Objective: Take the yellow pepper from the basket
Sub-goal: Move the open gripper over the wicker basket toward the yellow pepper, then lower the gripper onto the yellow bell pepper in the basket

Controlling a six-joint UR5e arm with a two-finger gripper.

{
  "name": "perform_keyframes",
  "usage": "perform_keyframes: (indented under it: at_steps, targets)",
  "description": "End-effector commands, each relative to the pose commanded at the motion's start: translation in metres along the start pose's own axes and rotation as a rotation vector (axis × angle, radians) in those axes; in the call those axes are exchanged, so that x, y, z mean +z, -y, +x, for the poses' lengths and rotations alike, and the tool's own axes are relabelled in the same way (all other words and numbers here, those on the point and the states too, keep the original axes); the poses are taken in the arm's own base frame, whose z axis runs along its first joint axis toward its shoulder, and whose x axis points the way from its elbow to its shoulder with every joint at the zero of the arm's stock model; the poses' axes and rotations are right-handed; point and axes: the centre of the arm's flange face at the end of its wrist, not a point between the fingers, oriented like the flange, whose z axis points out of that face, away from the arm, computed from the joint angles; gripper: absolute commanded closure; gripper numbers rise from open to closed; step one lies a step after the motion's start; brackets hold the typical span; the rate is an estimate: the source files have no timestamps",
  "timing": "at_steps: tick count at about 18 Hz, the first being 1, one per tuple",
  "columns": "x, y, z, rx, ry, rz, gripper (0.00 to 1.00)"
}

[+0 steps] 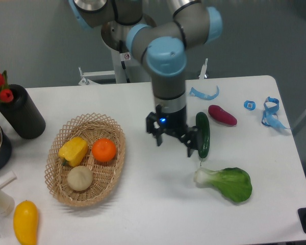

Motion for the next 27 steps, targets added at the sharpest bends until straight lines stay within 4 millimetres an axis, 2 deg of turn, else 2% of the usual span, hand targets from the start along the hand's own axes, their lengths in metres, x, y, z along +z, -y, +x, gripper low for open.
perform_keyframes:
  at_steps: [4,6,8,11,14,19,23,27]
  targets:
    - [0.004,0.014,0.055,0.024,-0.035,-0.003,0.0]
    - [0.007,0.021,0.075,0.032,-0.047,-0.008,0.0]
    - [0.016,0.018,0.106,0.049,-0.077,-0.027,0.0]
    - [0.013,0.026,0.136,0.094,-0.092,-0.021,0.0]
    - [0.025,0.023,0.16,0.115,-0.116,-0.046,0.0]
    - [0.045,0.019,0.187,0.153,-0.149,-0.083,0.0]
    - [0.053,0.022,0.206,0.176,-0.188,-0.08,0.0]
    - [0.056,0.025,0.212,0.18,-0.22,-0.07,0.0]
